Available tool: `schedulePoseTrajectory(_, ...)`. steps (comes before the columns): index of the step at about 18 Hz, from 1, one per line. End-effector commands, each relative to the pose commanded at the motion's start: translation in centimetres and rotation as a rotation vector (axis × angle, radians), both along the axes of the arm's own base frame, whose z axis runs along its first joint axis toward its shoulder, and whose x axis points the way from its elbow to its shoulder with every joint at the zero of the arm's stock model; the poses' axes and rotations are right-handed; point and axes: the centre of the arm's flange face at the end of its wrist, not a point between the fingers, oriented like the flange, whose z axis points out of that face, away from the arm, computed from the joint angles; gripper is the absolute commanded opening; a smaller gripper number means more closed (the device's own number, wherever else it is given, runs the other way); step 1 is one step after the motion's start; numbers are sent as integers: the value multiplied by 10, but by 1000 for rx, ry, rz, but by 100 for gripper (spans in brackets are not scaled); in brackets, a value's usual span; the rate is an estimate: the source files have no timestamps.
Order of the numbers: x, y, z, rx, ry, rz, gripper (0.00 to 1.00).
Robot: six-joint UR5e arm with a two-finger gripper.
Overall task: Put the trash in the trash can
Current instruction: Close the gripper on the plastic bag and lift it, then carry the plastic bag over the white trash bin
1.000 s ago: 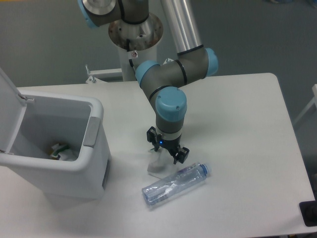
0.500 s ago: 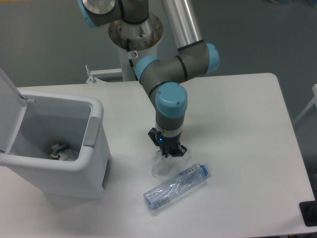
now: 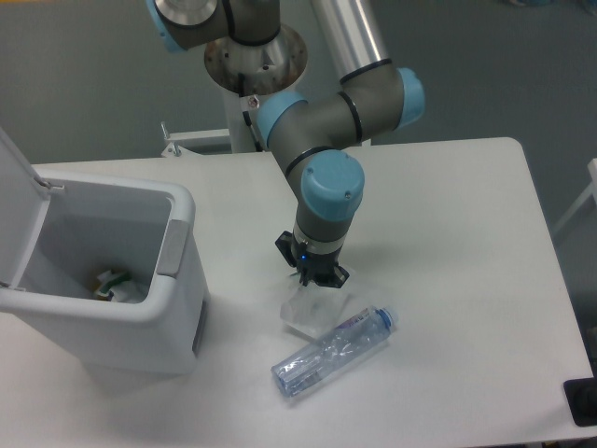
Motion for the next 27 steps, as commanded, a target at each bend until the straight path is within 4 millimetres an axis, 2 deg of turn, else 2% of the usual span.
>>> schedulePoseTrajectory(2, -6, 1, 32, 63, -15, 19, 0)
schedulePoseTrajectory(6, -31, 12, 92, 246, -49, 121, 0)
schedulePoseTrajectory(8, -35, 21, 118, 335, -84, 163, 0)
schedulePoseTrajectory(11, -31, 34, 160, 431, -126, 240, 0)
schedulePoseTrajectory(14, -18, 40, 198, 507, -174, 303, 0)
schedulePoseTrajectory(15, -6, 38, 216, 536, -180, 306, 0)
schedulePoseTrajectory(17, 25, 43, 240, 575, -193, 273, 0)
schedulePoseTrajectory(20, 64, 42, 262, 601, -202, 232, 0)
schedulePoseTrajectory(22, 97, 39, 257, 588, -223, 200, 0)
schedulePoseTrajectory(23, 110, 38, 240, 566, -248, 186, 0)
schedulePoseTrajectory(24, 126, 39, 233, 567, -277, 172, 0)
schedulePoseTrajectory(25, 145, 37, 247, 592, -279, 156, 0)
schedulePoseTrajectory(27, 154, 33, 252, 587, -297, 198, 0)
